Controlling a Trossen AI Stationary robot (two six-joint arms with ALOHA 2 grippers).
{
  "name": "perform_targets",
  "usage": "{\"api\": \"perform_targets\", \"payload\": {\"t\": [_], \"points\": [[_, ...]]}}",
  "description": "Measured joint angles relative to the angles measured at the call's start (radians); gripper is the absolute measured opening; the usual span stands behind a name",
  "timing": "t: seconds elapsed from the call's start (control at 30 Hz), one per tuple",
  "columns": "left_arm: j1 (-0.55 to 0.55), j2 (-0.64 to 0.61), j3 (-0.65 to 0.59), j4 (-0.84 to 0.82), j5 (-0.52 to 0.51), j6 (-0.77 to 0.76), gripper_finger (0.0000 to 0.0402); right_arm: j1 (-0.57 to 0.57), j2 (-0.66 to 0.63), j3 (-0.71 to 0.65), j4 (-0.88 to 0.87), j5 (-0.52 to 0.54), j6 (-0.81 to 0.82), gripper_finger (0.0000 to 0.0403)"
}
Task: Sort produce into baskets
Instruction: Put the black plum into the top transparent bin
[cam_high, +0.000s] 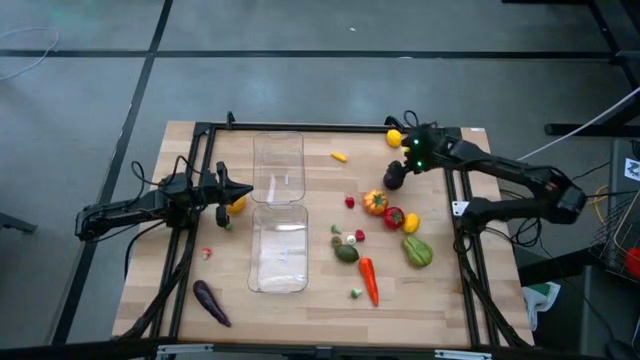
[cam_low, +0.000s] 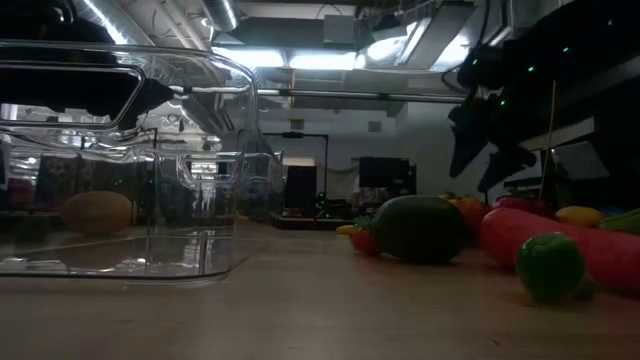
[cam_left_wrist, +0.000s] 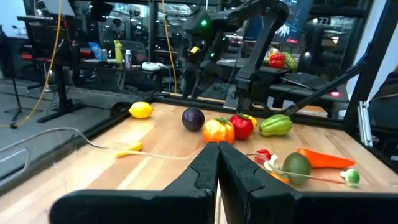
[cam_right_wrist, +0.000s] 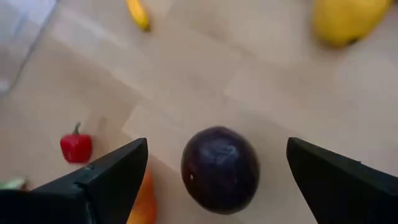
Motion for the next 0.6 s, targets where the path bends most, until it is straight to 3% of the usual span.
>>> {"api": "perform_targets", "payload": {"t": [0.33,0.6], "points": [[0.0,0.0,0.0,0.0,0.0,-0.013,0.0008,-0.008,0.167,0.004,-0.002,-0.077,-0.036,0.0381],[0.0,0.0,0.0,0.0,0.0,-0.015,0.0008,-0.008,0.235,0.005,-0.001,-0.075,-0.056,0.0381]]}}
